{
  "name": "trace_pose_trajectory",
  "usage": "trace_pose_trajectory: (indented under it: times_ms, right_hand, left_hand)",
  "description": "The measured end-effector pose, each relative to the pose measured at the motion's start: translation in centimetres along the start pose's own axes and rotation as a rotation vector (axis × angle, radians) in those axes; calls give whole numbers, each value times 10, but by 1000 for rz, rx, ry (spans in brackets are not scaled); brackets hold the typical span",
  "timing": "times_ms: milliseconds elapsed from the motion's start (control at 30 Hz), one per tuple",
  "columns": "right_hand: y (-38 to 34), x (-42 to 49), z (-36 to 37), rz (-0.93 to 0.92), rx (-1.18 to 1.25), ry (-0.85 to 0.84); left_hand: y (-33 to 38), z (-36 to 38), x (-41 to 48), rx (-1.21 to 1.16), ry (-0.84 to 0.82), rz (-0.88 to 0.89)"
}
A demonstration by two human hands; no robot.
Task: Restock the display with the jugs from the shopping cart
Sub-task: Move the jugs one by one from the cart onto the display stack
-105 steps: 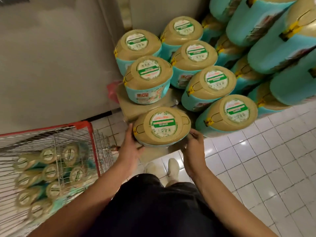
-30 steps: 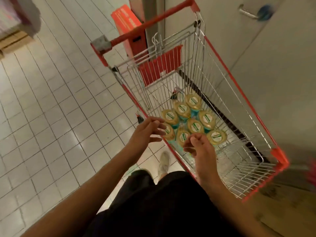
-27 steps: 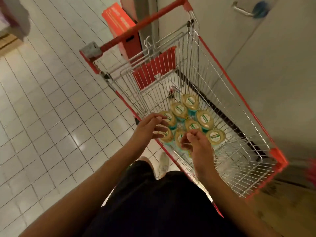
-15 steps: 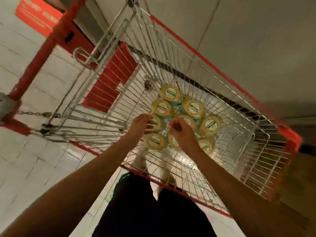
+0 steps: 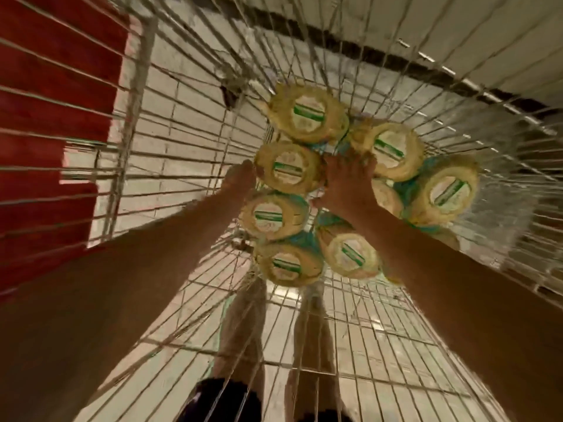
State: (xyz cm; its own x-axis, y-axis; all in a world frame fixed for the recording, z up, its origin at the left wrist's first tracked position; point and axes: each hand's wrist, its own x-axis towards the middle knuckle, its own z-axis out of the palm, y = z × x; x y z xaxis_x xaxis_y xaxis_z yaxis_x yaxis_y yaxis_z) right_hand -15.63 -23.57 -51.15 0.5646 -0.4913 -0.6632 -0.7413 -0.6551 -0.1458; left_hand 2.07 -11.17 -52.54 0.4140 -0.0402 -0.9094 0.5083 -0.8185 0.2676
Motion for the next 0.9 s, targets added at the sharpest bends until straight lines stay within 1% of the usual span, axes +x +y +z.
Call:
trace_pose_trajectory:
  times_ms: [33,100,133,200,267,333,433,500,600,667,733,800,900]
  right_hand:
    - [-1,5,8,-2,-49,57]
    - [-6,12,18,5,-119,162]
    - [-9,14,21,17,-149,180]
    - [-15,14,27,50,-183,152]
    - [-20,14,33,82,-186,153]
    - [-23,16,36,110,-175,193]
    - [-20,15,37,108,-126,231]
    - [-15,9,35,66,-76,286]
    - [-14,-14,24,-1,76,313]
    - [-19,-36,10,-64,302,311]
    - [-27,-64,-9,-129,547,312]
    - [-31,-96,-33,-166,675,324]
    - [-32,-145,-75,-188,823,372]
  left_hand:
    - [0,5,7,-58,5,-30]
    - [4,12,18,-176,-46,-96]
    - [4,15,25,-235,-83,-123]
    - [6,14,33,-334,-123,-159]
    - [13,12,37,-368,-126,-209]
    - [16,12,37,-387,-116,-250]
    - [24,14,29,-373,-163,-233]
    - [28,12,19,-346,-191,-200]
    - [36,2,-9,-374,-258,-184]
    - [42,-6,-36,-371,-268,-172]
    - [50,-18,-71,-353,-228,-142]
    - [58,-33,-112,-310,-214,-86]
    - [69,-63,-177,-235,-198,50]
